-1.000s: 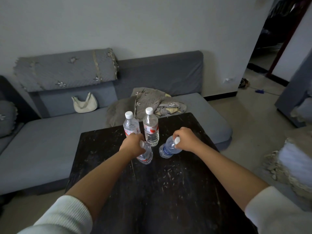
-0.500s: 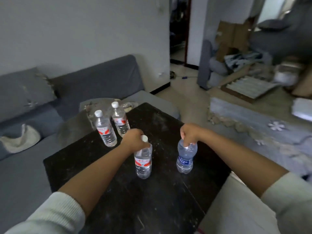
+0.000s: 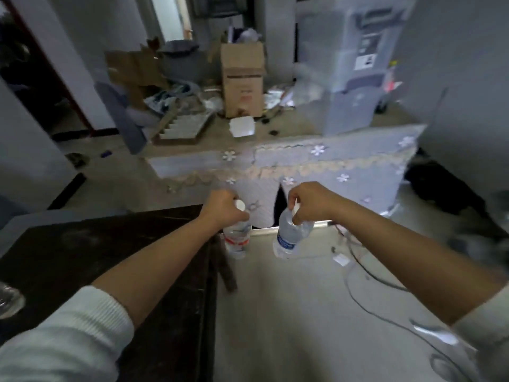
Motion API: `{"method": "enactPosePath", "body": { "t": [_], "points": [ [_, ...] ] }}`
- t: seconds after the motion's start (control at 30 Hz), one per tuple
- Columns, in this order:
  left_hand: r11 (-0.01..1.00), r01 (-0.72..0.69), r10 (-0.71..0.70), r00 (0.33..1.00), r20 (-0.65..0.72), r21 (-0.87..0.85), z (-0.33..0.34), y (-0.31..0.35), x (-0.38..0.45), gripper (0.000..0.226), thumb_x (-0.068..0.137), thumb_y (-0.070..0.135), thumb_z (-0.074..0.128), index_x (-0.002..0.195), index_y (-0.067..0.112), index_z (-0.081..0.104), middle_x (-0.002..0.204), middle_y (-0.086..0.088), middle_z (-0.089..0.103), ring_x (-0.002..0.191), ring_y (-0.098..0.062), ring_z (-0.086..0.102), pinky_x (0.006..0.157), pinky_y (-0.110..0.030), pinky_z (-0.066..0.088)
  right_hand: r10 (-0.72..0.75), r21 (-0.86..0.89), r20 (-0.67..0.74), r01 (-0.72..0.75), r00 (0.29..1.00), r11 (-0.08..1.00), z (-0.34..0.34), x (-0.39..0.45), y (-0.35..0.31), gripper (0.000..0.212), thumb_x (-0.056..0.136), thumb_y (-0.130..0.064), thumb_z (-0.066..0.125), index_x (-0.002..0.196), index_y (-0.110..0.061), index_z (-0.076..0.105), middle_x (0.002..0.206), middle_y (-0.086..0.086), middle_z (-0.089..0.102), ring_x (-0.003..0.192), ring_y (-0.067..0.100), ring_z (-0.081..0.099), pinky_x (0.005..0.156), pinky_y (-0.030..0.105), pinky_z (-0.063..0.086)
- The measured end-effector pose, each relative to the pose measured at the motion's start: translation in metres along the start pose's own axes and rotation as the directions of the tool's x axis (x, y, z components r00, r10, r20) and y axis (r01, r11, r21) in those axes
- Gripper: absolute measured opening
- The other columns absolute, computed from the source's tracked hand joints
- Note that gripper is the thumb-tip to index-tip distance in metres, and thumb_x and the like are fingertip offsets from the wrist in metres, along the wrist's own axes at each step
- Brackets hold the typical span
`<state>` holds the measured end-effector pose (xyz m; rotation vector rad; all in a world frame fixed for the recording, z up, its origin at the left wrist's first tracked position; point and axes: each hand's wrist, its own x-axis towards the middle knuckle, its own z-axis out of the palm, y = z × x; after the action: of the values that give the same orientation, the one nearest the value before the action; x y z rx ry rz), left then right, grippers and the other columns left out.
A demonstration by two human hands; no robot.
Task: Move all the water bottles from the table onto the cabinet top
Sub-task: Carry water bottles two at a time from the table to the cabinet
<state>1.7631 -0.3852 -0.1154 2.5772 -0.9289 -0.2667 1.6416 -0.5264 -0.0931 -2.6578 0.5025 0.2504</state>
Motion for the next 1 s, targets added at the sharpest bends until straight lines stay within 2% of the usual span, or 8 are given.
{"method": "enactPosePath", "body": {
  "t": [0.13,0.23,0.3,0.47,0.6,0.73,0.9,1.0],
  "points": [
    [0.972,-0.215,0.222,0.973,0.065,-0.095,0.054,0.123,-0.012,0.034,0.075,0.019,0.074,0.102,-0.001,0.068,0.111,-0.018,0.067,0.106,-0.031,0.060,0.085,-0.030,0.046,0.222,0.002,-0.125,-0.224,0.967,0.975,-0.007,-0.101,0.096,0.033,0.080,-0.011,0.065,0.111,-0.005,0.063,0.120,0.010,0.062,0.113,0.025,0.055,0.054,0.006,0.023],
    [0.935,-0.292,0.313,0.947,0.079,-0.202,0.095,0.208,-0.036,0.032,0.074,0.017,0.075,0.100,0.000,0.068,0.108,-0.016,0.067,0.105,-0.029,0.060,0.083,-0.029,0.045,0.379,-0.019,-0.190,-0.389,0.906,0.921,-0.009,-0.176,0.149,0.033,0.079,-0.013,0.064,0.110,-0.001,0.064,0.118,0.013,0.064,0.111,0.028,0.057,0.066,0.022,0.044],
    [0.898,-0.350,0.392,0.912,0.122,-0.266,0.124,0.263,-0.057,0.021,0.072,0.014,0.074,0.090,0.005,0.069,0.095,-0.015,0.065,0.094,-0.027,0.059,0.073,-0.026,0.044,0.481,-0.047,-0.203,-0.499,0.853,0.865,-0.009,-0.227,0.184,0.035,0.078,-0.017,0.065,0.109,0.000,0.065,0.115,0.016,0.065,0.108,0.030,0.060,0.083,0.032,0.050],
    [0.802,-0.475,0.575,0.778,0.252,-0.362,0.194,0.386,-0.120,0.021,0.071,0.012,0.073,0.061,0.012,0.054,0.066,-0.002,0.051,0.074,-0.018,0.048,0.057,-0.023,0.035,0.701,0.027,-0.230,-0.715,0.675,0.698,-0.003,-0.362,0.264,0.035,0.080,-0.022,0.064,0.109,-0.003,0.065,0.115,0.014,0.064,0.108,0.029,0.060,0.086,0.032,0.050],
    [0.677,-0.633,0.735,0.562,0.379,-0.376,0.251,0.486,-0.189,0.015,0.069,0.016,0.075,0.078,0.012,0.063,0.079,-0.005,0.057,0.079,-0.019,0.054,0.062,-0.024,0.038,0.852,0.100,-0.183,-0.853,0.490,0.512,0.017,-0.475,0.308,0.036,0.085,-0.025,0.059,0.114,-0.003,0.063,0.119,0.014,0.064,0.112,0.027,0.058,0.089,0.031,0.047],
    [0.571,-0.717,0.801,0.381,0.461,-0.400,0.294,0.559,-0.246,0.024,0.071,0.017,0.076,0.091,0.006,0.068,0.084,-0.004,0.057,0.080,-0.018,0.053,0.051,-0.021,0.035,0.943,0.124,-0.104,-0.937,0.315,0.327,0.035,-0.555,0.346,0.039,0.089,-0.027,0.055,0.119,-0.003,0.061,0.121,0.012,0.064,0.113,0.025,0.059,0.082,0.026,0.043],
    [0.419,-0.780,0.855,0.166,0.492,-0.465,0.344,0.641,-0.307,0.017,0.071,0.017,0.075,0.080,0.011,0.062,0.079,-0.003,0.053,0.080,-0.018,0.049,0.053,-0.022,0.033,0.994,0.201,0.051,-0.976,0.096,0.083,0.053,-0.638,0.392,0.038,0.090,-0.028,0.051,0.120,-0.007,0.061,0.124,0.007,0.063,0.115,0.022,0.058,0.059,0.019,0.037],
    [0.322,-0.802,0.865,0.034,0.500,-0.503,0.370,0.689,-0.345,0.020,0.071,0.020,0.075,0.084,0.012,0.062,0.086,-0.003,0.056,0.081,-0.017,0.050,0.052,-0.020,0.033,0.990,0.275,0.129,-0.957,-0.061,-0.095,0.066,-0.688,0.410,0.037,0.088,-0.026,0.052,0.120,-0.007,0.061,0.123,0.007,0.063,0.103,0.018,0.060,0.069,0.019,0.047]
  ]
}}
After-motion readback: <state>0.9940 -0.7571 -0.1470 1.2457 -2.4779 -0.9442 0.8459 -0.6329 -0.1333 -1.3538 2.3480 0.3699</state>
